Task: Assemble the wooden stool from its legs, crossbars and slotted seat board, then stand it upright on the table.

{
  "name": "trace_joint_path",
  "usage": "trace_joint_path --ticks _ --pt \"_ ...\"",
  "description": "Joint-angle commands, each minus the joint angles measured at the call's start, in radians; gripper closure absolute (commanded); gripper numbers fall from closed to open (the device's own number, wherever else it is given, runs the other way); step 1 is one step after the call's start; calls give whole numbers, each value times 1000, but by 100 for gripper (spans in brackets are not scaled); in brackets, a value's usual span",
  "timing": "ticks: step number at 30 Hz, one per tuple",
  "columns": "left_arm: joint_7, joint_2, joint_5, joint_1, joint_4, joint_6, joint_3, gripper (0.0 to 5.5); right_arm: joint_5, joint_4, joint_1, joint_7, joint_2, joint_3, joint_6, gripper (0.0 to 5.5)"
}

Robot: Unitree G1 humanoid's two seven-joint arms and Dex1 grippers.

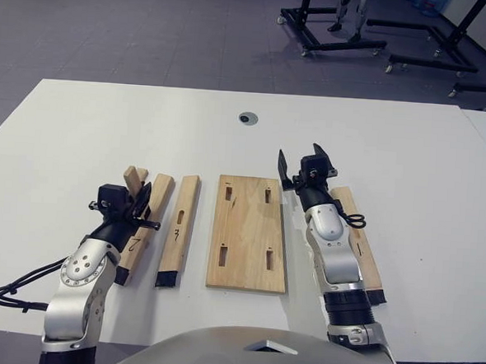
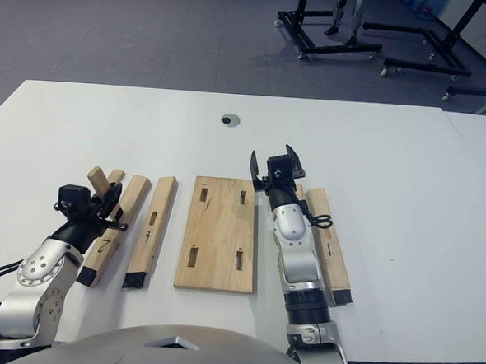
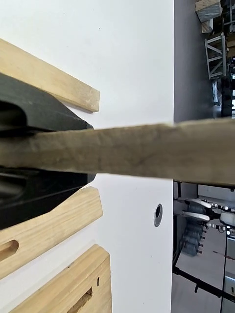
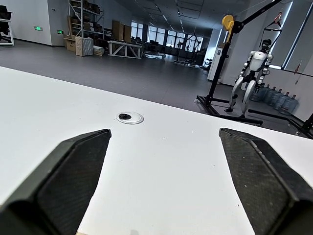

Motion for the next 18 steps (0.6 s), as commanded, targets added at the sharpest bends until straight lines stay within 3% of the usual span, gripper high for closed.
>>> trace_joint_path --ticks 1,11,18 --pt "-11 -10 -1 20 37 -23 -6 511 7 8 -6 5 -2 -3 14 142" --pt "-19 3 27 11 112 -140 13 511 9 14 -17 10 -11 -10 12 142" --pt "-25 -1 9 -7 104 -116 12 511 10 16 -18 1 -7 -11 8 142"
